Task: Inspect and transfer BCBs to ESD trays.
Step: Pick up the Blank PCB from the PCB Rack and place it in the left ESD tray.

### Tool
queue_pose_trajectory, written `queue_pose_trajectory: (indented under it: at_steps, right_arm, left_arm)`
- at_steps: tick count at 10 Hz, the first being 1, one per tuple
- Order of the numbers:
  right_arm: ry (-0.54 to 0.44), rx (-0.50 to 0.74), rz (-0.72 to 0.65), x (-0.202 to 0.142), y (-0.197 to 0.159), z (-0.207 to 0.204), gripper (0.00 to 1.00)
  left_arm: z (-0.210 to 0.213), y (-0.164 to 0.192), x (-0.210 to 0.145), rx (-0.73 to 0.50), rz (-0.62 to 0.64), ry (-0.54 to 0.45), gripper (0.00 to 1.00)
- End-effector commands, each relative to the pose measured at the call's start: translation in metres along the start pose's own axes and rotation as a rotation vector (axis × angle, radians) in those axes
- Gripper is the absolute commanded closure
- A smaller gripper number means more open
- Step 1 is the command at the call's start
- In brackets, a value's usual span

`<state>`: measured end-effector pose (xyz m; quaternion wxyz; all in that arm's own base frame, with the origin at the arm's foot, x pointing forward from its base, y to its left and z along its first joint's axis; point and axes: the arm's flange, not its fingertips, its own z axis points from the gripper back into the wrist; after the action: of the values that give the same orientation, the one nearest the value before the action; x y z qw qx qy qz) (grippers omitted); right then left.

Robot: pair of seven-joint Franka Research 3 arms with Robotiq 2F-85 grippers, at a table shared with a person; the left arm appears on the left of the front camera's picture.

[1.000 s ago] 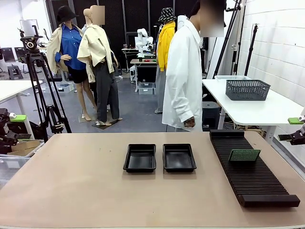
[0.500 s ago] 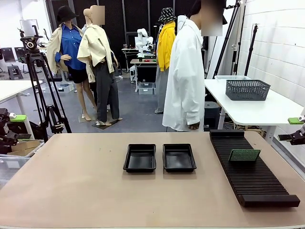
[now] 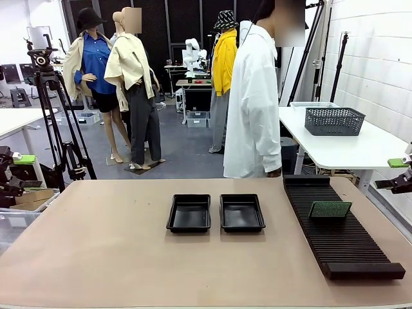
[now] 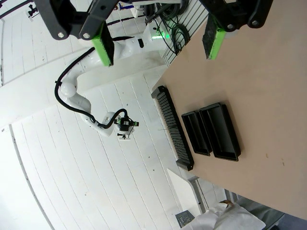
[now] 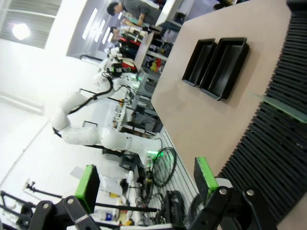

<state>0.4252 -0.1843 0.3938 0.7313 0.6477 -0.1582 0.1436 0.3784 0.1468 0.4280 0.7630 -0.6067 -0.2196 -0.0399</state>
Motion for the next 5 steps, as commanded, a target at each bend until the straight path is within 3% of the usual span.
queue_pose_trajectory:
  at_steps: [1,5]
  right_arm:
    - [0.068,-0.106,0.109,0.018,0.007,-0.010,0.00]
    - [0.205,-0.316,0.322,0.056,0.026,-0.047,0.00]
  left_arm:
    - [0.001,-0.002,0.001,0.003,0.010,-0.007,0.02]
    - [0.001,-0.002,0.001,0.003,0.010,-0.007,0.02]
